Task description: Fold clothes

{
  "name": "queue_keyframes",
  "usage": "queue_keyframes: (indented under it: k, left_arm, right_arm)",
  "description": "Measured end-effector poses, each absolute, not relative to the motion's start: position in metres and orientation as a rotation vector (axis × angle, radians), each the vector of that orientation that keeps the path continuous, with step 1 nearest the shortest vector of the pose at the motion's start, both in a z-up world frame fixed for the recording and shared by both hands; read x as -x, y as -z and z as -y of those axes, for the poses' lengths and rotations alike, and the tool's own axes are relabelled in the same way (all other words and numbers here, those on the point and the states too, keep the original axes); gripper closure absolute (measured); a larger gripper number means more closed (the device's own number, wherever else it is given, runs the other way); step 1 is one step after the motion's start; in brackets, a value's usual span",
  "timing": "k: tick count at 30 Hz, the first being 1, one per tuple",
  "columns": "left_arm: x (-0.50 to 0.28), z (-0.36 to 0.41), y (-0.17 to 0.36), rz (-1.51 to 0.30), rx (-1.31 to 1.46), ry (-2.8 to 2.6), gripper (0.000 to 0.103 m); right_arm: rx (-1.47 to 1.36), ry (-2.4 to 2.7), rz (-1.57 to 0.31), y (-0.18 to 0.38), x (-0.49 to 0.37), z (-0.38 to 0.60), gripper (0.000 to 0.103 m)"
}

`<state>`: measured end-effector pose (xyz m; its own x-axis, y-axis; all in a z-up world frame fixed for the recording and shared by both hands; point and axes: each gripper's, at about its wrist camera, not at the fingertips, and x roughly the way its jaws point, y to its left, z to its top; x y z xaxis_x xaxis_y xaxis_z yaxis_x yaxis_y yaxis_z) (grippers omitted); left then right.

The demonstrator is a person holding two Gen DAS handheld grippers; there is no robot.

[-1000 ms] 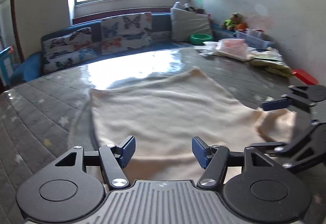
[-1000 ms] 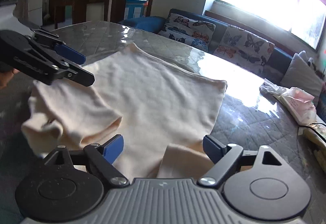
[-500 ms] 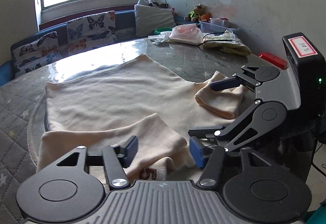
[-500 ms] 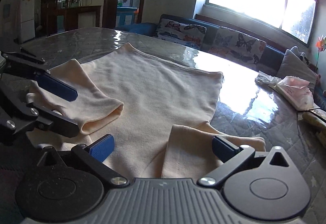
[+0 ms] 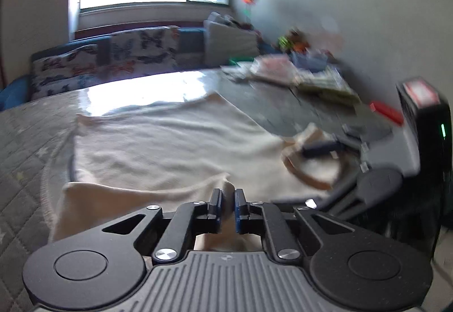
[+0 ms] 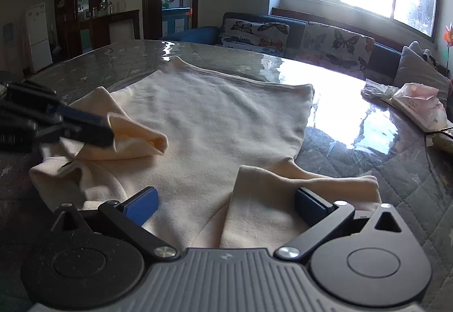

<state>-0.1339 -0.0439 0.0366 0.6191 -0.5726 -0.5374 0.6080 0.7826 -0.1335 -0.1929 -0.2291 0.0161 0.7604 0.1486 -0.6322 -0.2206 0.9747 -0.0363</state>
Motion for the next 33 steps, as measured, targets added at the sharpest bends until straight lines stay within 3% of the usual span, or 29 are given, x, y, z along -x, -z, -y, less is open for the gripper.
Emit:
queue_keyframes:
  k: [6, 15, 24, 33]
  left_arm:
    - [0.108, -0.051, -0.070, -0.513, 0.179, 0.404, 0.095]
    - [0.095, -0.164, -0.069, -0.461, 0.185, -0.018, 0.096]
    - [0.084, -0.180, -0.014, -0.598, 0.172, -0.193, 0.096]
    - [0.080, -0.190, -0.012, -0.619, 0.138, -0.258, 0.096]
  right_arm:
    - [0.110, -0.202, -0.679, -0.016, 0.193, 0.228, 0.000]
    - [0.104, -0.204, -0.681, -0.016, 0.192, 0.229, 0.000]
    - [0.097, -0.207, -0.685, -0.016, 0.191, 0.230, 0.000]
    - [0.120, -0.195, -0.683, -0.017, 0.192, 0.227, 0.000]
